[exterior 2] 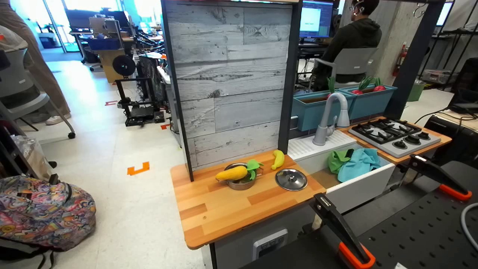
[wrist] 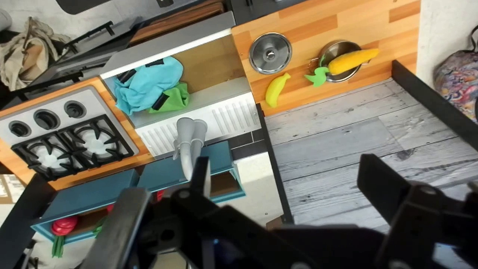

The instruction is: Turn the tap nozzle to the left

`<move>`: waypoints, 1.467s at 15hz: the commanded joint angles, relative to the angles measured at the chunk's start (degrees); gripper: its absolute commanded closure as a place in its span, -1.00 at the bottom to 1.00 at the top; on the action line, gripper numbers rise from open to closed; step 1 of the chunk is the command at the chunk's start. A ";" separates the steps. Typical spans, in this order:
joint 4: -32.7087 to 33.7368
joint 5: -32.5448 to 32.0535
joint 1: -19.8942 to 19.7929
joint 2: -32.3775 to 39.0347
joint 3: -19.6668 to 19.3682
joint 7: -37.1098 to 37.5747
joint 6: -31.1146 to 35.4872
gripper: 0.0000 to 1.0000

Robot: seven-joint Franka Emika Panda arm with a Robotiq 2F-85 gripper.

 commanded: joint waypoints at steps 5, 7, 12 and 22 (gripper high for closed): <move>15.35 1.82 -0.37 27.99 -8.88 -9.06 9.20 -1.00; 20.32 3.11 -0.34 35.03 -9.90 -10.65 9.36 -1.00; 31.99 8.97 -1.97 49.04 -9.72 -15.20 5.90 -1.00; 44.00 10.89 -7.74 65.84 -8.42 -18.33 5.49 -1.00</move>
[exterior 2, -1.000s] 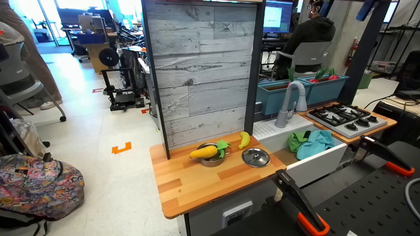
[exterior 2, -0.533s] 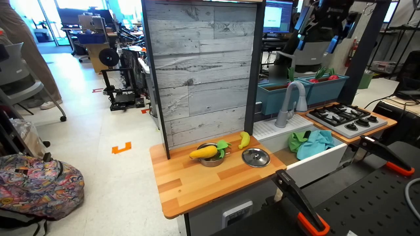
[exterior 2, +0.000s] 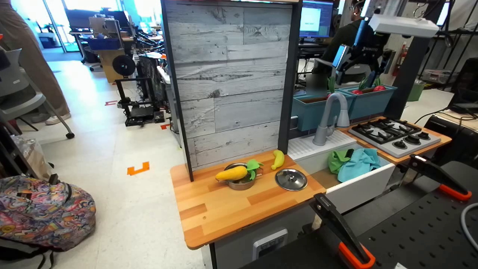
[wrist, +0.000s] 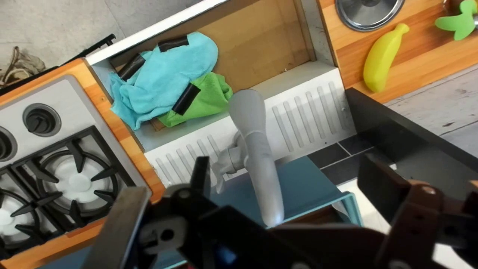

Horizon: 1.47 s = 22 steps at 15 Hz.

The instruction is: Turn the tap nozzle to the left

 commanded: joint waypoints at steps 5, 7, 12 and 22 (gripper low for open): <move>4.83 0.94 -3.26 6.03 0.96 -0.30 -2.09 -1.00; 5.91 0.82 -3.27 7.44 1.02 0.01 -1.98 -1.00; 8.70 0.24 -2.69 10.58 1.03 1.11 -1.69 -1.00; 9.06 0.34 -1.97 11.51 1.85 2.62 -2.84 0.68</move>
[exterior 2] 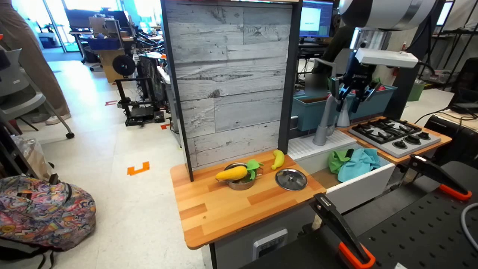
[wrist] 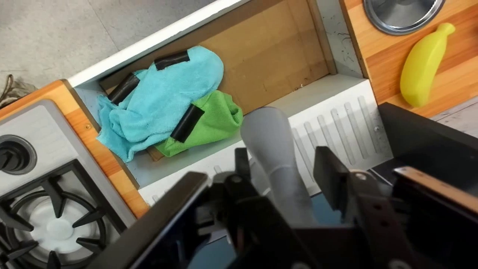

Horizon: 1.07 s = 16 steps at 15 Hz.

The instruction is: Turn the tap nozzle to the left

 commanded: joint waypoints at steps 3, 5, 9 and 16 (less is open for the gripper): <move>1.60 0.38 0.04 0.60 0.11 1.66 -1.39 1.00; 2.23 0.45 -0.03 1.07 0.01 1.90 -1.06 0.97; 2.37 1.71 -0.03 1.42 0.64 3.43 -0.70 0.97; 5.64 9.19 -0.52 2.32 4.82 7.34 -3.05 0.97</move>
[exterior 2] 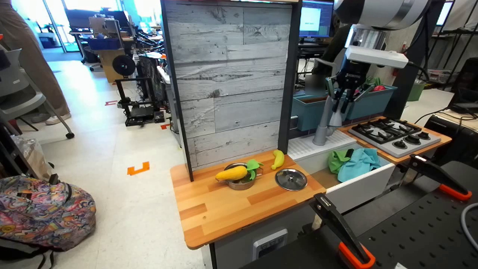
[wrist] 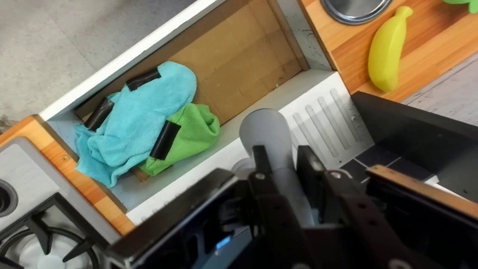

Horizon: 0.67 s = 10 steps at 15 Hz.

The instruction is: Turn the tap nozzle to the left

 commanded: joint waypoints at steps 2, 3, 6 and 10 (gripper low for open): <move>5.86 8.13 -0.22 2.45 4.72 2.24 -1.33 0.97; 6.85 9.65 -0.13 2.86 5.59 2.31 -1.20 0.97; 9.94 13.46 0.28 3.69 7.82 2.24 -0.72 0.97; 12.70 15.41 -0.03 4.35 7.85 2.27 -1.34 0.34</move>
